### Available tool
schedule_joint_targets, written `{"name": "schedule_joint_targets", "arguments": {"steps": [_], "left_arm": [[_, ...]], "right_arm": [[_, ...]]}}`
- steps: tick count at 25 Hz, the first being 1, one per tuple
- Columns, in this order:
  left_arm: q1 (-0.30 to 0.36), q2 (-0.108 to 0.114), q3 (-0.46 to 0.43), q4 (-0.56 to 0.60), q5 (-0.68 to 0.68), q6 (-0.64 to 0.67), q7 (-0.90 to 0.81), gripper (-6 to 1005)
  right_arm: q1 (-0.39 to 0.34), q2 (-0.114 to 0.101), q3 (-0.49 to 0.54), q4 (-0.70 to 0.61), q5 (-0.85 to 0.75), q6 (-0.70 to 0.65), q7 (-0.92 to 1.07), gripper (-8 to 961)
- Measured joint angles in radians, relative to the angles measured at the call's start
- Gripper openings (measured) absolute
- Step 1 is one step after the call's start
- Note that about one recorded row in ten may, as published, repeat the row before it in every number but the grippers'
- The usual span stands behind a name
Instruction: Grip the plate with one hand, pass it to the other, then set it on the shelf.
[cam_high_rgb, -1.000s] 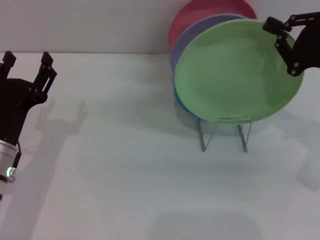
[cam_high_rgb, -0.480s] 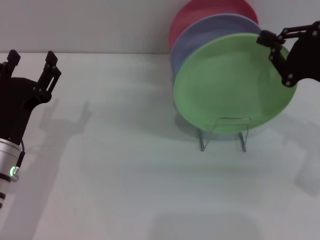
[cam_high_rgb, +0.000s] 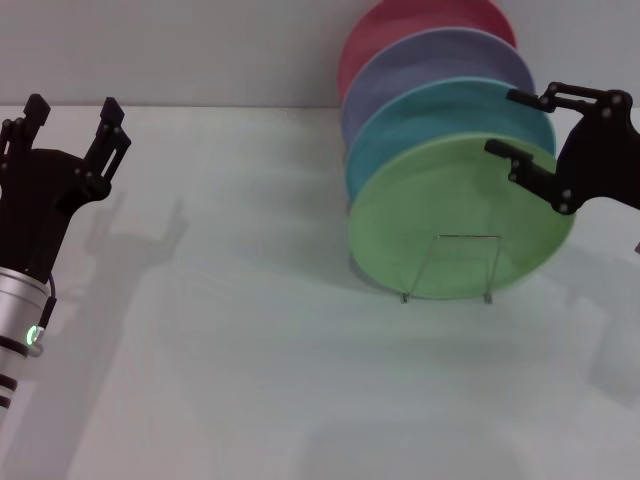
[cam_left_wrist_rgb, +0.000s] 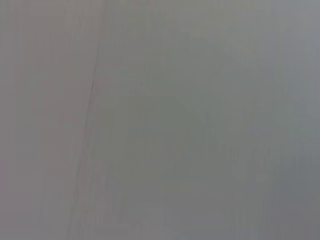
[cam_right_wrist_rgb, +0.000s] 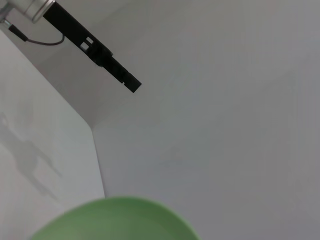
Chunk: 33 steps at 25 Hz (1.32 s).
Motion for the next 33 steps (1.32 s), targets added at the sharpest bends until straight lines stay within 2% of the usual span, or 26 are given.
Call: {"name": "schedule_joint_targets", "arguments": {"steps": [8, 11, 18, 20, 21, 22, 24, 25, 26, 27, 29, 31, 33], "left_arm": [[-0.012, 0.0, 0.0, -0.03, -0.001, -0.002, -0.019, 815], [-0.012, 0.001, 0.0, -0.041, 0.0, 0.002, -0.027, 815], [-0.013, 0.002, 0.0, -0.068, 0.0, 0.016, -0.043, 815], [-0.013, 0.002, 0.0, -0.077, 0.001, 0.03, -0.046, 815], [-0.012, 0.002, 0.0, -0.084, 0.001, 0.044, -0.045, 815], [-0.012, 0.002, 0.0, -0.084, 0.001, 0.044, -0.045, 815], [-0.008, 0.0, -0.001, -0.109, 0.001, 0.09, -0.039, 815], [-0.009, -0.001, -0.003, -0.125, -0.001, 0.109, -0.037, 815], [-0.008, -0.001, -0.009, -0.145, -0.004, 0.121, -0.037, 815], [-0.008, -0.001, -0.009, -0.145, -0.004, 0.121, -0.037, 815], [-0.009, -0.001, -0.027, -0.168, -0.007, 0.123, -0.037, 815], [-0.015, -0.001, -0.071, -0.213, -0.008, 0.123, -0.036, 815], [-0.017, -0.001, -0.082, -0.223, -0.008, 0.123, -0.036, 815]], "right_arm": [[-0.005, 0.004, -0.006, -0.087, 0.004, 0.004, -0.001, 626], [-0.023, 0.006, -0.006, -0.124, 0.088, 0.06, -0.001, 738], [-0.073, 0.009, -0.005, -0.126, 0.274, 0.138, -0.002, 794], [-0.089, 0.009, 0.004, -0.151, 0.385, 0.17, -0.003, 810], [-0.1, 0.011, 0.01, -0.222, 0.566, 0.194, 0.0, 818], [-0.1, 0.011, 0.01, -0.222, 0.566, 0.194, 0.0, 819], [-0.099, 0.012, 0.016, -0.31, 0.765, 0.196, 0.01, 822], [-0.094, 0.012, 0.024, -0.378, 0.902, 0.182, 0.018, 823], [-0.081, 0.012, 0.048, -0.496, 1.111, 0.151, 0.029, 824], [-0.081, 0.012, 0.048, -0.496, 1.111, 0.151, 0.029, 824], [-0.073, 0.013, 0.084, -0.605, 1.265, 0.114, 0.039, 824], [-0.094, 0.014, 0.103, -0.685, 1.382, 0.071, 0.078, 824], [-0.107, 0.014, 0.101, -0.695, 1.395, 0.067, 0.089, 824]]}}
